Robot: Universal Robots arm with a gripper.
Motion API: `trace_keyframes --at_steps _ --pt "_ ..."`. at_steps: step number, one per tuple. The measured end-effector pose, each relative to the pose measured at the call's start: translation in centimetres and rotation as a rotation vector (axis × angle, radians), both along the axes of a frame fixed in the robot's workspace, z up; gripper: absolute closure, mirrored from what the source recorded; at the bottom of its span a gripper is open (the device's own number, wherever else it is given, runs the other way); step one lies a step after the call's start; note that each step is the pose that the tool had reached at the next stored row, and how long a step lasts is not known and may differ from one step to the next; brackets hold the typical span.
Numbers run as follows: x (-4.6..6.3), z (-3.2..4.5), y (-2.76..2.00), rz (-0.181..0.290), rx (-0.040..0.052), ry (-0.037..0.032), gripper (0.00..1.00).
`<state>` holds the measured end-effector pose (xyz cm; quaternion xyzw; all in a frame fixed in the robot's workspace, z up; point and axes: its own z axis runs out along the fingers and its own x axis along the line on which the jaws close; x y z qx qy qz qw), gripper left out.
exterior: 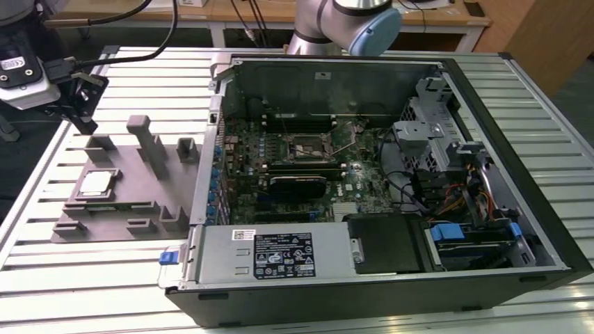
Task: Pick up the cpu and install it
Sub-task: 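Reach for the cpu, then pick up the cpu and move it towards the insertion slot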
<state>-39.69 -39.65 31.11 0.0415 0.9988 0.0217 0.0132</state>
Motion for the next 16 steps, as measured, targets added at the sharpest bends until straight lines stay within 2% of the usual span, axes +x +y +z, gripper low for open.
trace_keyframes --at_steps 7,9,16 --pt "-0.01 -0.01 0.01 0.0 0.0025 0.0 0.89" --pt "-0.02 -0.01 0.01 0.0 0.0056 0.0001 0.89" --pt "-0.11 -0.11 0.0 0.0 0.006 -0.0011 0.89"
